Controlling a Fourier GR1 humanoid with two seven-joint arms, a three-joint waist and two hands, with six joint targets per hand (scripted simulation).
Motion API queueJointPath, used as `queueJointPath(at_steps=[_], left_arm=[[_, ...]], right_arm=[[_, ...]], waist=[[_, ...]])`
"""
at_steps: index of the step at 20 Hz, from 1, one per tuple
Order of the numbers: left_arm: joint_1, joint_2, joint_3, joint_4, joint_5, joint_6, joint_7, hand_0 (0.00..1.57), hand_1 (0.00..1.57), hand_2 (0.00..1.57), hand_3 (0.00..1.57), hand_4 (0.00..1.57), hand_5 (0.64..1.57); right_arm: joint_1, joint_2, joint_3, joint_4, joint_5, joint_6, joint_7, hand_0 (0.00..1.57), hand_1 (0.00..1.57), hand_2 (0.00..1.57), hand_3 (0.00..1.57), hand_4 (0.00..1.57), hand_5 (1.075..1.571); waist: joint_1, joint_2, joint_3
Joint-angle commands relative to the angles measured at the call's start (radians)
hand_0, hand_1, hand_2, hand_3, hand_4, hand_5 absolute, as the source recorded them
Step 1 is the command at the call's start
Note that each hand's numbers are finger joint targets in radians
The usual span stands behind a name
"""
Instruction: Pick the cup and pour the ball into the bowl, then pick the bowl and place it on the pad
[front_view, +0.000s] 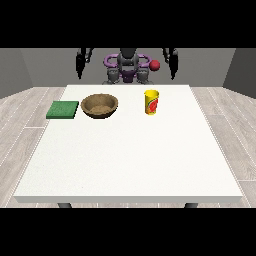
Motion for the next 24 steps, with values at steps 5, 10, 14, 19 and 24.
queueJointPath(at_steps=[5,10,14,19,24], left_arm=[[-0.018,0.031,0.017,-0.102,0.017,-0.002,0.09,0.0,0.0,0.0,0.0,0.66,1.566],[0.013,-0.096,0.004,-0.184,0.121,0.121,0.363,0.0,0.0,0.0,0.0,0.63,1.564],[-0.058,-0.099,-0.048,-0.29,0.077,0.225,0.451,0.0,0.0,0.0,0.0,0.6,1.563],[-0.157,-0.099,-0.097,-0.269,-0.005,0.267,0.343,0.0,0.0,0.0,0.0,0.59,1.557],[-0.268,-0.1,-0.041,-0.16,-0.028,0.251,0.151,0.0,0.0,0.0,0.0,0.58,1.544]], right_arm=[[-0.008,-0.043,-0.013,-0.097,-0.012,0.012,0.09,0.0,0.0,0.0,0.0,0.87,1.533],[0.082,0.036,0.01,-0.246,-0.158,0.006,0.38,0.0,0.0,0.0,0.0,0.86,1.53],[0.013,0.038,0.029,-0.393,-0.152,-0.055,0.537,0.0,0.0,0.0,0.0,0.82,1.528],[-0.047,0.027,0.003,-0.46,-0.143,-0.06,0.465,0.0,0.0,0.0,0.0,0.76,1.549],[-0.131,0.025,-0.054,-0.329,-0.165,-0.009,0.233,0.0,0.0,0.0,0.0,0.73,1.55]], waist=[[0.003,-0.248,0.0111],[-0.087,-0.407,0.0158],[-0.081,-0.341,0.016],[-0.092,-0.148,0.0162],[-0.089,0.081,0.0167]])
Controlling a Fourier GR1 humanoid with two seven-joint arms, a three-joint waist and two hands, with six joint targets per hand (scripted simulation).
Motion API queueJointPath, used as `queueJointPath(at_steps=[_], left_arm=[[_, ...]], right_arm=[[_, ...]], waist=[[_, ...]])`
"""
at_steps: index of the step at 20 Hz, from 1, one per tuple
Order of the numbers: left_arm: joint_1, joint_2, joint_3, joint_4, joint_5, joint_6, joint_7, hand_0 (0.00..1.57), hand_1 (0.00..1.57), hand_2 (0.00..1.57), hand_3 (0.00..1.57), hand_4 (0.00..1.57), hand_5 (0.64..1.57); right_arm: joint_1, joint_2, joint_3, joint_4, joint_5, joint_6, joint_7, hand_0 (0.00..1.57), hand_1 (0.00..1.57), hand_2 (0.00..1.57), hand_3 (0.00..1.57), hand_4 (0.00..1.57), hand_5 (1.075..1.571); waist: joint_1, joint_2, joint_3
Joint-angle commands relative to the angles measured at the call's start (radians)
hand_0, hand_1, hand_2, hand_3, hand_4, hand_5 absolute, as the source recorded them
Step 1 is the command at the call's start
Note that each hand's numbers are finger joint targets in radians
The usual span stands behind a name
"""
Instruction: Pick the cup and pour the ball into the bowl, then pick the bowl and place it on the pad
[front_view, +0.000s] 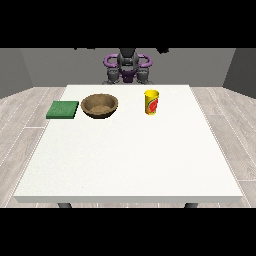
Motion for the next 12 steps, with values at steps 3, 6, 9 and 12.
queueJointPath(at_steps=[3,6,9,12], left_arm=[[-0.068,0.036,0.071,0.118,-0.002,-0.039,-0.25,0.0,0.0,0.0,0.0,0.55,1.513],[-0.061,0.062,0.095,0.196,0.003,-0.076,-0.354,0.0,0.0,0.0,0.0,0.55,1.487],[-0.06,0.044,0.107,0.284,-0.007,-0.069,-0.485,0.0,0.0,0.0,0.0,0.48,1.483],[-0.098,0.064,0.161,0.462,0.023,-0.102,-0.547,0.0,0.0,0.0,0.0,0.31,1.48]], right_arm=[[-0.072,-0.022,-0.056,0.071,-0.038,0.058,-0.169,0.0,0.0,0.0,0.0,0.71,1.542],[-0.086,0.001,-0.055,0.108,-0.013,0.043,-0.245,0.0,0.0,0.0,0.0,0.69,1.543],[-0.101,-0.027,-0.108,0.151,-0.06,0.087,-0.312,0.0,0.0,0.0,0.0,0.68,1.548],[-0.099,-0.061,-0.105,0.119,-0.076,0.108,-0.236,0.0,0.0,0.0,0.0,0.68,1.553]], waist=[[-0.008,0.226,0.0002],[0.007,0.288,0.0001],[-0.02,0.345,0.0001],[-0.048,0.305,-0.0003]])
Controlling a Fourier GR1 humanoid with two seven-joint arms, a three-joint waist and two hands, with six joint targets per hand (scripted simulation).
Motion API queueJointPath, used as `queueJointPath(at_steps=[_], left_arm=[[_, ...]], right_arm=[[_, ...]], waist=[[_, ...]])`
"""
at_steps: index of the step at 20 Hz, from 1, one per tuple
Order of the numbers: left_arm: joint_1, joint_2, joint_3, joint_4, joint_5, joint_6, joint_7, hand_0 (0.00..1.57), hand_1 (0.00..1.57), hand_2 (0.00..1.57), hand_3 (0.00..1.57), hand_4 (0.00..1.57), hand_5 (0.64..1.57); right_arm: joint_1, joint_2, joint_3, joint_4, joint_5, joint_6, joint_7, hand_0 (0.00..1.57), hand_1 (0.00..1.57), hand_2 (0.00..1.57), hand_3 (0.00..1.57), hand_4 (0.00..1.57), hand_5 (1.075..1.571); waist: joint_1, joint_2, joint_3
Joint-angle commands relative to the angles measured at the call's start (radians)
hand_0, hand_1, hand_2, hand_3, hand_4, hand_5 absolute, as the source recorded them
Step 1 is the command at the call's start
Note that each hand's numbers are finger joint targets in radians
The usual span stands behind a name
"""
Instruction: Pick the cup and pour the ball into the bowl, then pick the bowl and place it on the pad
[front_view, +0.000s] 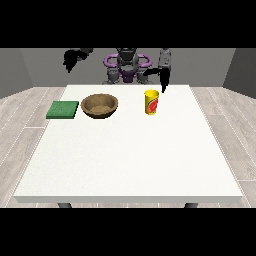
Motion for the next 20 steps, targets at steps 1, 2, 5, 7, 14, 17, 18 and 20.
queueJointPath(at_steps=[1,2,5,7,14,17,18,20], left_arm=[[0.022,0.001,0.011,0.154,-0.001,-0.042,-0.155,0.0,0.0,0.0,0.0,0.25,1.475],[-0.025,0.014,0.028,0.194,0.005,-0.054,-0.188,0.0,0.0,0.0,0.0,0.19,1.472],[-0.063,0.026,0.051,0.292,0.024,-0.076,-0.184,0.0,0.0,0.0,0.0,0.0,1.442],[-0.09,0.028,0.09,0.423,0.026,-0.071,-0.285,0.0,0.0,0.0,0.0,0.02,1.441],[-0.146,-0.003,0.095,0.614,0.004,-0.031,-0.381,0.0,0.0,0.0,0.0,0.19,1.423],[-0.205,0.015,0.118,0.695,0.023,-0.053,-0.386,0.0,0.0,0.0,0.0,0.25,1.445],[-0.223,0.016,0.128,0.716,0.014,-0.03,-0.426,0.0,0.0,0.0,0.0,0.36,1.464],[-0.273,0.05,0.183,0.779,0.052,-0.034,-0.419,0.0,0.0,0.0,0.0,0.89,1.555]], right_arm=[[0.005,-0.018,-0.045,0.06,-0.021,0.027,-0.061,0.0,0.0,0.0,0.0,0.68,1.555],[-0.029,-0.037,-0.057,0.068,-0.032,0.039,-0.064,0.0,0.0,0.0,0.0,0.68,1.559],[0.003,-0.021,-0.063,0.151,-0.034,0.055,-0.113,0.0,0.0,0.0,0.0,0.66,1.558],[-0.014,-0.055,-0.073,0.081,-0.079,0.071,-0.027,0.0,0.0,0.0,0.0,0.66,1.56],[-0.012,-0.091,-0.108,0.2,-0.088,0.126,-0.083,0.0,0.0,0.0,0.0,0.67,1.563],[0.002,-0.082,-0.1,0.221,-0.065,0.129,-0.124,0.0,0.0,0.0,0.0,0.67,1.562],[-0.045,-0.116,-0.137,0.238,-0.098,0.147,-0.129,0.0,0.0,0.0,0.0,0.67,1.564],[-0.032,-0.102,-0.111,0.147,-0.103,0.124,-0.065,0.0,0.0,0.0,0.0,0.67,1.566]], waist=[[0.004,0.012,0.0],[-0.008,0.051,-0.0001],[0.005,0.008,0.0002],[-0.027,-0.013,-0.0002],[-0.018,-0.043,0.0],[-0.033,-0.029,0.0],[-0.038,0.008,-0.0001],[-0.08,0.007,-0.0005]])
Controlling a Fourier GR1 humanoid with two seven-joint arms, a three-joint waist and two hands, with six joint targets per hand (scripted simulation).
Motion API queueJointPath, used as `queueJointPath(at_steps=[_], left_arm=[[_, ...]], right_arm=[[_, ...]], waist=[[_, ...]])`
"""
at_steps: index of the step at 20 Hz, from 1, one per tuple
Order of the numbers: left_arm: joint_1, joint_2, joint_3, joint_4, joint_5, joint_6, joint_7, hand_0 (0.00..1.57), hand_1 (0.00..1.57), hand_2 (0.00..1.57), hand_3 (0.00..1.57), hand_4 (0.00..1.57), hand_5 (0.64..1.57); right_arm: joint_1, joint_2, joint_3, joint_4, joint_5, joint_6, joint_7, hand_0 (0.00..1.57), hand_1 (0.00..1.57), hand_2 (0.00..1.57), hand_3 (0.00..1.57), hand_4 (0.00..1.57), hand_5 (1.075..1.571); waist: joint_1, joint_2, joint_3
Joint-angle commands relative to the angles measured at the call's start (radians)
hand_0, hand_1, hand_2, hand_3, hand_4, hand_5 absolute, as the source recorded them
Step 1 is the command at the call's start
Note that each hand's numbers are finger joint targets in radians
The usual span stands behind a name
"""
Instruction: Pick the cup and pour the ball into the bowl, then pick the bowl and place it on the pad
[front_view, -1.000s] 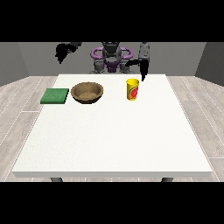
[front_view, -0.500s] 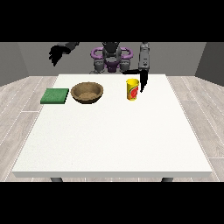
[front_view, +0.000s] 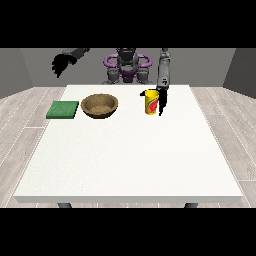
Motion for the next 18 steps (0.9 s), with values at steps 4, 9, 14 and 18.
queueJointPath(at_steps=[4,9,14,18], left_arm=[[-0.015,0.001,-0.005,0.131,-0.108,0.186,-0.154,1.23,1.23,1.57,1.57,1.34,1.481],[-0.046,0.014,0.043,0.192,-0.091,0.247,-0.185,1.28,1.28,1.57,1.57,1.38,1.449],[-0.049,-0.027,-0.097,0.143,-0.235,0.365,-0.011,1.27,1.27,1.57,1.57,1.4,1.432],[-0.163,-0.001,-0.217,0.132,-0.407,0.481,0.209,1.3,1.3,1.57,1.57,1.4,1.488]], right_arm=[[-0.061,-0.075,-0.053,-0.04,-0.088,0.047,0.065,0.0,0.0,0.0,0.14,0.65,1.569],[-0.025,-0.123,-0.102,-0.026,-0.136,0.118,0.033,0.0,0.0,0.0,0.17,0.64,1.566],[-0.062,-0.185,-0.162,0.137,-0.179,0.106,0.132,0.0,0.0,0.0,0.29,0.64,1.567],[-0.065,-0.197,-0.152,0.234,-0.151,0.125,0.122,0.0,0.0,0.0,0.28,0.64,1.564]], waist=[[-0.065,0.061,-0.0005],[-0.097,0.072,-0.0001],[-0.019,-0.111,0.001],[-0.002,-0.187,0.0038]])
